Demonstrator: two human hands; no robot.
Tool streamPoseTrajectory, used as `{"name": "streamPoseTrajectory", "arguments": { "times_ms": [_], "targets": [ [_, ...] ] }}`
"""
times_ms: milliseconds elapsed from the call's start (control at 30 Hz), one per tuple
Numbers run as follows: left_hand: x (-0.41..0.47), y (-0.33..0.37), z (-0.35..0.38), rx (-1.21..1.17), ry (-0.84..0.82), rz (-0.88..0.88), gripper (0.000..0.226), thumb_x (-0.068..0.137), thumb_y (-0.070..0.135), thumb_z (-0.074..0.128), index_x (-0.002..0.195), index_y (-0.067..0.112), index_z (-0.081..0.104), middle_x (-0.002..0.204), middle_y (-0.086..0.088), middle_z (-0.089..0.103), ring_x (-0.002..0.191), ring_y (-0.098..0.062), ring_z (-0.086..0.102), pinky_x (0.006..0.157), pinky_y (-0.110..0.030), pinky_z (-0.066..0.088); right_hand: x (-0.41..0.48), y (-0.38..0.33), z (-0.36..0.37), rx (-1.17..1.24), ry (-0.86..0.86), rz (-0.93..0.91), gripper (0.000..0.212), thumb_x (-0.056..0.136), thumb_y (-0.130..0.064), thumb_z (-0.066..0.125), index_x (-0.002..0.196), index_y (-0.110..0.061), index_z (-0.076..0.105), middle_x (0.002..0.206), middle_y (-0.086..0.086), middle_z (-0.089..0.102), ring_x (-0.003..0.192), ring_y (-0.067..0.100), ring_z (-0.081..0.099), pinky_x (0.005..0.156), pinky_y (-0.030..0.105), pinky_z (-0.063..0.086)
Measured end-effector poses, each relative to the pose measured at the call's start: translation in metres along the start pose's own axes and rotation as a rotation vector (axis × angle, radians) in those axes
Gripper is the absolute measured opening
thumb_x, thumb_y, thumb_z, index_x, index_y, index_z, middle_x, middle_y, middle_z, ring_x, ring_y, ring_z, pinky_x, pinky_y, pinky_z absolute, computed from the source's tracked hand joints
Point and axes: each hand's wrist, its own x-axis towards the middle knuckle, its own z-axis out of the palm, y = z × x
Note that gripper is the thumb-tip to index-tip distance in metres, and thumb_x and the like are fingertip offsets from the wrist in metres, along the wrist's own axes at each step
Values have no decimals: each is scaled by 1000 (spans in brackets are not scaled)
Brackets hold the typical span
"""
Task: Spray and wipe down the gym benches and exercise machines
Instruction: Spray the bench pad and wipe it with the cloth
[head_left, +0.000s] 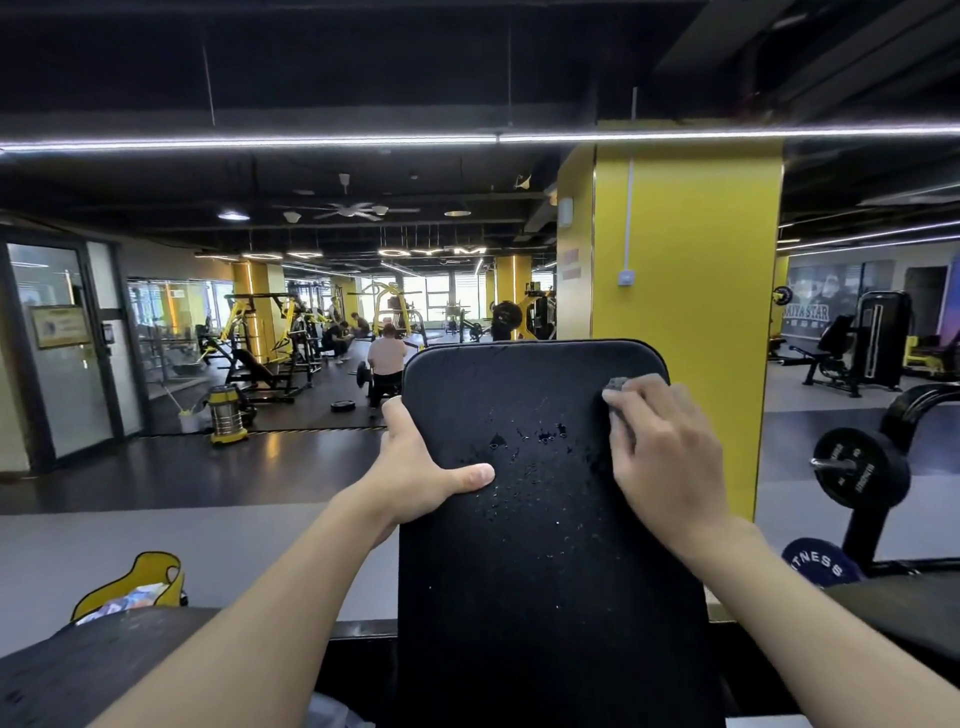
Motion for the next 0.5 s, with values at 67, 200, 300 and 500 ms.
{"name": "streamPoseTrajectory", "arguments": {
  "times_ms": [67, 200, 300, 500],
  "targets": [
    [0, 0, 0, -2, 1, 3, 110, 63, 40, 94, 136, 35, 11, 144, -4, 36, 131, -26, 43, 111, -50, 42, -3, -15, 2, 7, 48, 128, 20, 84, -2, 65, 103, -7, 70, 96, 6, 62, 79, 30, 54, 61, 42, 49],
    [0, 1, -1, 8, -4, 12, 101, 68, 36, 92, 130, 34, 13, 143, -4, 37, 130, -25, 43, 110, -49, 42, -40, -38, 1, -9, -75, -233, 21, 82, -5, 60, 100, -8, 69, 97, 7, 64, 75, 31, 53, 62, 43, 47],
    [-3, 4, 0, 1, -2, 20, 93, 71, 33, 91, 121, 34, 13, 142, -4, 38, 129, -25, 44, 109, -48, 43, -16, -17, -1, -22, -81, -262, 18, 84, -3, 63, 100, -9, 70, 98, 6, 63, 75, 30, 53, 60, 41, 45],
    [-3, 4, 0, -2, 8, 29, 93, 70, 33, 91, 119, 36, 13, 141, -4, 39, 127, -25, 46, 108, -48, 44, -28, -48, 7, -41, -25, -97, 21, 81, -7, 58, 99, -8, 69, 95, 8, 62, 76, 31, 51, 61, 42, 45]
  ]
}}
